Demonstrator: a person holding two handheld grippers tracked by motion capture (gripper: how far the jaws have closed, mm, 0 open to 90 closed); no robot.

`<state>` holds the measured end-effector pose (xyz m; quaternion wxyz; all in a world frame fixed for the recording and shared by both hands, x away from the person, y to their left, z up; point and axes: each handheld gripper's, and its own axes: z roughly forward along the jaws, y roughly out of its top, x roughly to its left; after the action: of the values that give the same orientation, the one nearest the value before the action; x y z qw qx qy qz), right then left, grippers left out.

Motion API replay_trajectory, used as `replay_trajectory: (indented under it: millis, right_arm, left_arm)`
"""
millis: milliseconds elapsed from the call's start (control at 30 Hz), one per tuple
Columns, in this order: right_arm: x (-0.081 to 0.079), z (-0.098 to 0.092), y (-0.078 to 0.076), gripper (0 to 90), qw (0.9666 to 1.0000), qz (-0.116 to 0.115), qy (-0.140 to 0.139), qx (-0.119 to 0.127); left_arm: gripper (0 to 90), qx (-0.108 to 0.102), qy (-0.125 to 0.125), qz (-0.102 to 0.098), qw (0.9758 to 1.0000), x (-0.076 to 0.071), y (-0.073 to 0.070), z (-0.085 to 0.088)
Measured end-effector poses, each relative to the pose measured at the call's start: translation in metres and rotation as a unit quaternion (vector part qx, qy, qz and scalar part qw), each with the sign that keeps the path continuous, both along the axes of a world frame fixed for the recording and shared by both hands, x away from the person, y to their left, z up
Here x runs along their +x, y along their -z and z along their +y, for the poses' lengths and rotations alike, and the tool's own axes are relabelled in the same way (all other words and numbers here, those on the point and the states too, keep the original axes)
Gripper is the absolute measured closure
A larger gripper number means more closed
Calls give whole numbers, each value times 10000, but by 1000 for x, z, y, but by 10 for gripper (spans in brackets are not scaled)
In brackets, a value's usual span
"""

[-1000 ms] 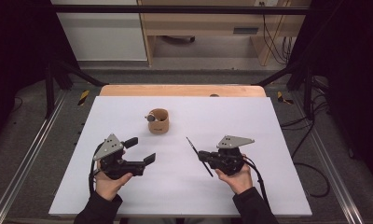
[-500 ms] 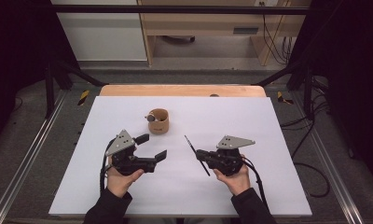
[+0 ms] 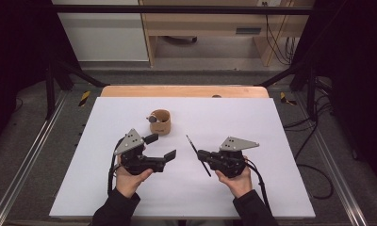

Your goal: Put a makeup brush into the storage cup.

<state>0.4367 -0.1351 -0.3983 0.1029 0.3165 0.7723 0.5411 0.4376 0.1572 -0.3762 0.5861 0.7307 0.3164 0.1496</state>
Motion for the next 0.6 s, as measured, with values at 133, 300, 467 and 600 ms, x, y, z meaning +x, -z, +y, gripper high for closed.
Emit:
replay_trajectory:
  millis: [133, 300, 467, 600]
  right_arm:
    - [0, 1, 0, 857, 10000, -14, -8, 12]
    - [-1, 1, 0, 857, 10000, -38, -29, 20]
    - [-2, 3, -1, 857, 10000, -72, -41, 28]
    - [-3, 4, -1, 857, 9999, -97, -62, 59]
  left_arm:
    - [96, -27, 18, 5, 10000, 1, 0, -4]
    - [101, -71, 42, 12, 10000, 1, -1, -7]
    - [109, -132, 64, 47, 9999, 2, 0, -11]
    - [116, -164, 113, 65, 9998, 3, -1, -15]
